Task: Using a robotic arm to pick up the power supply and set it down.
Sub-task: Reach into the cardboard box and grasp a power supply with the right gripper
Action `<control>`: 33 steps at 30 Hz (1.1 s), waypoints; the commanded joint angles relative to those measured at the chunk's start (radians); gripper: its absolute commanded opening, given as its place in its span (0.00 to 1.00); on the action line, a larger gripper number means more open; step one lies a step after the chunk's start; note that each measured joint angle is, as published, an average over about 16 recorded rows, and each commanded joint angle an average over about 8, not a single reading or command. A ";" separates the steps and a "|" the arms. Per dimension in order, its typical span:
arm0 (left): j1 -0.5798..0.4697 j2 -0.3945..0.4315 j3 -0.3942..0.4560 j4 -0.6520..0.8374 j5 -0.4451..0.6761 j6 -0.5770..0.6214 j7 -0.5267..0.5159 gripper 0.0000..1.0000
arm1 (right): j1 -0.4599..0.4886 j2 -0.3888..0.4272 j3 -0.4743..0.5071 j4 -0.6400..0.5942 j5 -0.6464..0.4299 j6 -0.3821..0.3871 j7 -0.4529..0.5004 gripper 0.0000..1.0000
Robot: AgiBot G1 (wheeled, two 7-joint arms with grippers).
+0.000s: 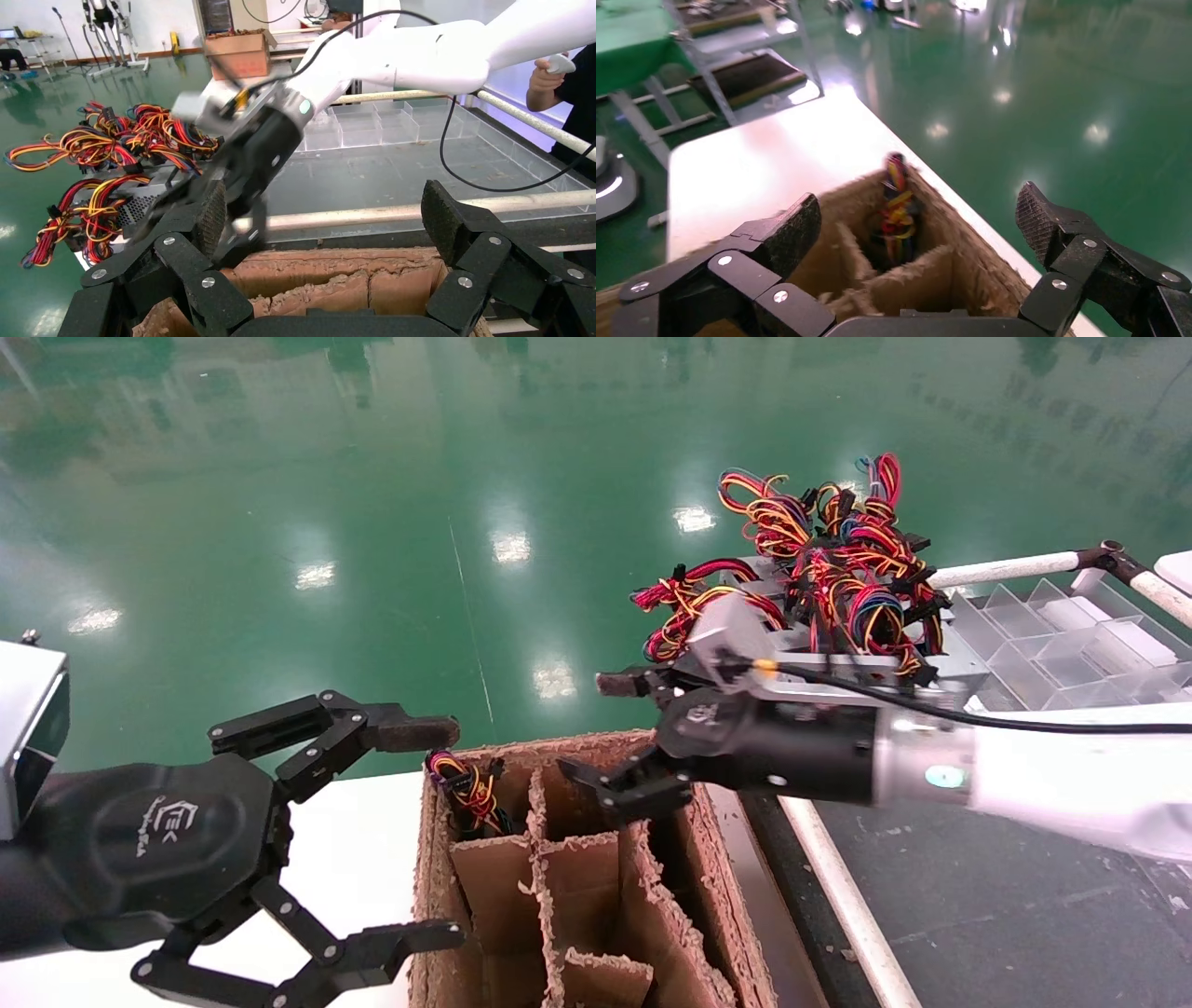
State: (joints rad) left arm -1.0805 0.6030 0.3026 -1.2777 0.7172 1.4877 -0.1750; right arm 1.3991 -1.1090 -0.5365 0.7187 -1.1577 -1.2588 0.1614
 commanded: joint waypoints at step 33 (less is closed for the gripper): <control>0.000 -0.001 0.002 0.000 -0.001 -0.001 0.001 1.00 | 0.128 -0.261 -0.320 -0.241 0.043 0.278 -0.056 1.00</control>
State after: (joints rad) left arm -1.0809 0.6024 0.3042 -1.2775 0.7162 1.4871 -0.1742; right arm 1.5281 -1.3695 -0.8565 0.4797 -1.1125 -0.9837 0.1048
